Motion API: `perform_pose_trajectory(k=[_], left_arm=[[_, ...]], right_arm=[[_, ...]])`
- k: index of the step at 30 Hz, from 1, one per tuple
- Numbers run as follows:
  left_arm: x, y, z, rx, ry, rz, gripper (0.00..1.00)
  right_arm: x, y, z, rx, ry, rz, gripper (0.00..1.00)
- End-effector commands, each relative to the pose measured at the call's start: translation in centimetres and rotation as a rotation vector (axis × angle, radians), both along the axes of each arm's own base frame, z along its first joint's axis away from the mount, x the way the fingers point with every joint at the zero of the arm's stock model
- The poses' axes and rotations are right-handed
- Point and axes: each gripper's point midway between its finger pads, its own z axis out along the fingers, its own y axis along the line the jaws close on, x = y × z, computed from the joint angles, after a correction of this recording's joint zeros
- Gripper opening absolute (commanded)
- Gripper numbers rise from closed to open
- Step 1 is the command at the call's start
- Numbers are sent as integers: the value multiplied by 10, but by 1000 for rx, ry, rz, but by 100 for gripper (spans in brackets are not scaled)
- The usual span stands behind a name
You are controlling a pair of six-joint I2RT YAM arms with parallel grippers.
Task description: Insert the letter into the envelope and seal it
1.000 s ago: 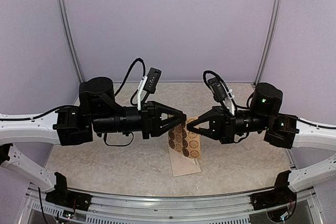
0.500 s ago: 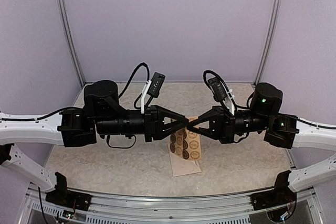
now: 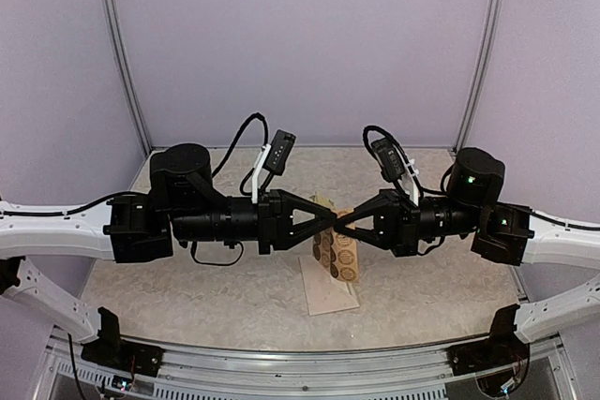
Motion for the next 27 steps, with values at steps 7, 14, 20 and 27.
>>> perform_pose_trajectory(k=[7,14,20,27], left_arm=[[-2,-6,1,-27,3,-29,13],[-2,-6,-2,-23,11,-27,4],[3,1,-6,-26,26,-5,2],[4,4,-7,-29,37,0,1]], right_arm=[[-1,0,-1,8,-14,10,0],[-4,-3,5,30,-27,15,0],[-12,-8,13,64,-42,42,0],[-13,-11,15,74,-45,43,0]])
